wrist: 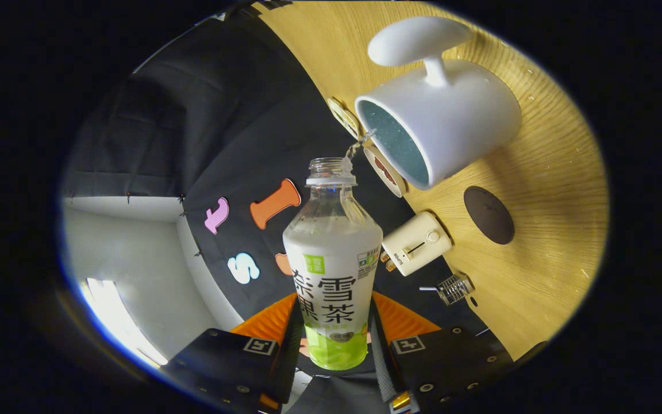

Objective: Take the bottle from table, then pour the juice into the cup, finally place the bottle on the coaster

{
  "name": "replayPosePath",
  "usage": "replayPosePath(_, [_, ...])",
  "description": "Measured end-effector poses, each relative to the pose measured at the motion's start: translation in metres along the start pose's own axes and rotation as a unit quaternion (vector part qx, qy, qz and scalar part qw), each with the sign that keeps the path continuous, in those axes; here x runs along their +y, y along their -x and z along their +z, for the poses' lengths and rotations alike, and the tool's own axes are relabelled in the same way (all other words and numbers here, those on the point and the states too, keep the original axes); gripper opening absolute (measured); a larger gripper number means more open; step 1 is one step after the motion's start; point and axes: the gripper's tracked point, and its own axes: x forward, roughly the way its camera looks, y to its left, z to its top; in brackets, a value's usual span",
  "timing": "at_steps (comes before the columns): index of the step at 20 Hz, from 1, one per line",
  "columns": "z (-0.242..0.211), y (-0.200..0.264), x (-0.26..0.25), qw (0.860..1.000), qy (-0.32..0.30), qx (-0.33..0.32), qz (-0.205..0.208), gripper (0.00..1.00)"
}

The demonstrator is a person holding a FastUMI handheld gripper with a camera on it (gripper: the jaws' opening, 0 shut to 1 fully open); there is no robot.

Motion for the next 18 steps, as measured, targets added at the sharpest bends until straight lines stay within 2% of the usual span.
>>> replayPosePath(11, [0.0022, -0.002, 0.0074, 0.998, -0.061, -0.019, 0.027, 0.59])
replayPosePath(18, [0.0031, -0.0032, 0.007, 0.998, -0.055, -0.014, 0.027, 0.58])
